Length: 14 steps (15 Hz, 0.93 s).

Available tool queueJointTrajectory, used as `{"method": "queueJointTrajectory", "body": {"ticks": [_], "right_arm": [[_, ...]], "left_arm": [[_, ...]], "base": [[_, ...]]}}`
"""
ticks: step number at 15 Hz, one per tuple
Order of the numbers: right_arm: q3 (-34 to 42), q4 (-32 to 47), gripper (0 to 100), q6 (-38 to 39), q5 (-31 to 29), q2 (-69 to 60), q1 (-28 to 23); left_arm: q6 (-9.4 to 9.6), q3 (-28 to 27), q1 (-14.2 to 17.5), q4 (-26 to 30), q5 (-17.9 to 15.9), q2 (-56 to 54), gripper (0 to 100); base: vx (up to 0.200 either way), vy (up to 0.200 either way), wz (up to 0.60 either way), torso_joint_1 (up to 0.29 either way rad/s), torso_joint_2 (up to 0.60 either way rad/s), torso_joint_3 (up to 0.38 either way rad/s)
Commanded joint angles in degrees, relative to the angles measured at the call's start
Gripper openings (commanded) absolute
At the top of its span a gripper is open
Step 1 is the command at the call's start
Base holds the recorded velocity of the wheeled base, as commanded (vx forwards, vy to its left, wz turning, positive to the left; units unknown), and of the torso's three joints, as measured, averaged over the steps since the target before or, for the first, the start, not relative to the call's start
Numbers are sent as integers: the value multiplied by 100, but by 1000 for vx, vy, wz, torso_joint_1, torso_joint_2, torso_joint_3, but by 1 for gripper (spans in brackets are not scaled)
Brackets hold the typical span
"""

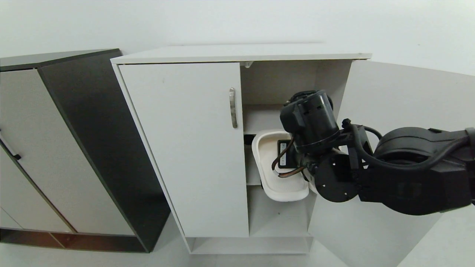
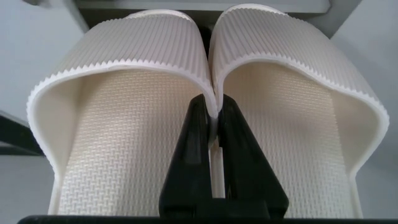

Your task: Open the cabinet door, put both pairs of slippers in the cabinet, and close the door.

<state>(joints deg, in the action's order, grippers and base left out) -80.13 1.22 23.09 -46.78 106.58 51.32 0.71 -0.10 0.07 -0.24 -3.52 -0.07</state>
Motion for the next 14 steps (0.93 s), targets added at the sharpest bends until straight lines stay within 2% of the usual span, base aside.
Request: {"method": "queueJointTrajectory", "body": {"ticks": [1,5,14], "right_arm": [[-3,1,0,-41,-16,82,-52],[-12,-16,0,-68,-86,91,-52],[-20,-25,0,-138,-86,64,-79]], "left_arm": [[8,1,1,-2,1,7,0],[8,1,1,-2,1,7,0],[8,1,1,-2,1,7,0]], "base": [[0,0,0,0,0,0],[0,0,0,0,0,0],[200,0,0,2,3,5]]}}
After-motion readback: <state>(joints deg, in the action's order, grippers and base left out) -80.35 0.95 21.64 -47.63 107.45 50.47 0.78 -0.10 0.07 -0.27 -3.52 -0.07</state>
